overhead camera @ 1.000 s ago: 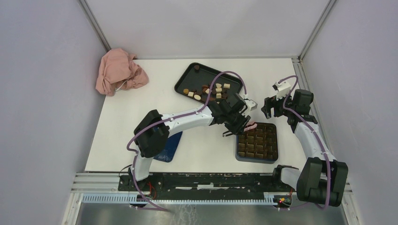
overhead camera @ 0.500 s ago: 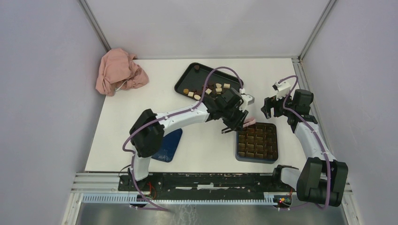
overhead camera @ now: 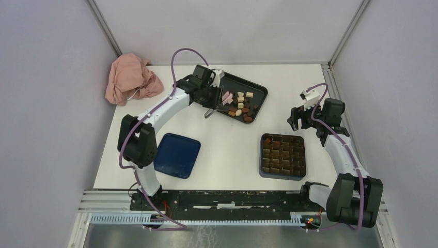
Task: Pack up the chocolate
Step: Adjust the clamp.
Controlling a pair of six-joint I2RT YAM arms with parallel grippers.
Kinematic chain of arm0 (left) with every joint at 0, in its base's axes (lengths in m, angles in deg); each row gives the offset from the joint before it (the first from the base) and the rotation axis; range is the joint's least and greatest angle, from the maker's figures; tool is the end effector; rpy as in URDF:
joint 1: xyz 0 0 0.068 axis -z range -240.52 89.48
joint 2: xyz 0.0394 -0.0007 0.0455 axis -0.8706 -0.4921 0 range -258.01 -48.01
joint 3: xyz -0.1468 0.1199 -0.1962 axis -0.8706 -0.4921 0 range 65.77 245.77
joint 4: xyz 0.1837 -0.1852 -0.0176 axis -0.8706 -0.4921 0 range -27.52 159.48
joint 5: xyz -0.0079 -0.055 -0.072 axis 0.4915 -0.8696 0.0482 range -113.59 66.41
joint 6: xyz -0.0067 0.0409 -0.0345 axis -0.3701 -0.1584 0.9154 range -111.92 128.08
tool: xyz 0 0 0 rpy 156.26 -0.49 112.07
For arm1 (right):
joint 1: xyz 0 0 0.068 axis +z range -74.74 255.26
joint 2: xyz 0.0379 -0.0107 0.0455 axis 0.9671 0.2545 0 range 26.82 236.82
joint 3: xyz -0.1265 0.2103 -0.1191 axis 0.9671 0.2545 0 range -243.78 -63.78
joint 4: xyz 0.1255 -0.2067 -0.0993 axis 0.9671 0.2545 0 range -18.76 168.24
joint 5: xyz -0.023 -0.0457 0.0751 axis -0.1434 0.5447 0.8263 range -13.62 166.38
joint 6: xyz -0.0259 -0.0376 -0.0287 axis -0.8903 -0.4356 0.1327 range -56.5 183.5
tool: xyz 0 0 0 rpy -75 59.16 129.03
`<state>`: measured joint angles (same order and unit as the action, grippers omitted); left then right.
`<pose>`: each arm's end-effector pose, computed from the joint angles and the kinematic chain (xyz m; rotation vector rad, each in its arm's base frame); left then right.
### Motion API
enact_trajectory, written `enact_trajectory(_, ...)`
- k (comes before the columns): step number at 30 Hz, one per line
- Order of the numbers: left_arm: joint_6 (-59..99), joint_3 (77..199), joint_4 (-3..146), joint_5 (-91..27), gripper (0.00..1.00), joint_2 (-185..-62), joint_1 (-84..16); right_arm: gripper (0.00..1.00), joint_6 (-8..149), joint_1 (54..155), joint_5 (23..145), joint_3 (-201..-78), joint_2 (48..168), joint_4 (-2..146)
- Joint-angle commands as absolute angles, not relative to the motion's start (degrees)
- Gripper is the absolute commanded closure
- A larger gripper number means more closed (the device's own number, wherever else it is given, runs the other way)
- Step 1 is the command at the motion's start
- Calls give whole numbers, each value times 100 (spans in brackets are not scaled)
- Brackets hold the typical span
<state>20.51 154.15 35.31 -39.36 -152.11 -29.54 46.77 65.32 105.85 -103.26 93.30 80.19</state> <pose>0.3432 -0.2173 0.2780 0.5301 2.4569 -0.6618 0.2445 -0.0250 0.2362 -0.4060 2.0815 0.2909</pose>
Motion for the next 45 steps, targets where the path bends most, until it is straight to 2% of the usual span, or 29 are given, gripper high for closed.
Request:
enact_trajectory(1,1442,15805,2747,-3451,60,-15330,-3288,17,4689,6506,10652,-10474,9239,7906)
enact_trajectory(19,942,17685,1754,-3398,58,-17039,-3771,17,4680,6508,10661,-10482,9248,7924)
enact_trajectory(34,862,17992,1504,-3534,52,-17455,-3789,17,4680,6506,10705,-10474,9265,7914)
enact_trajectory(45,870,18029,1384,-3719,52,-17549,-3787,17,4680,6506,10710,-10474,9270,7911)
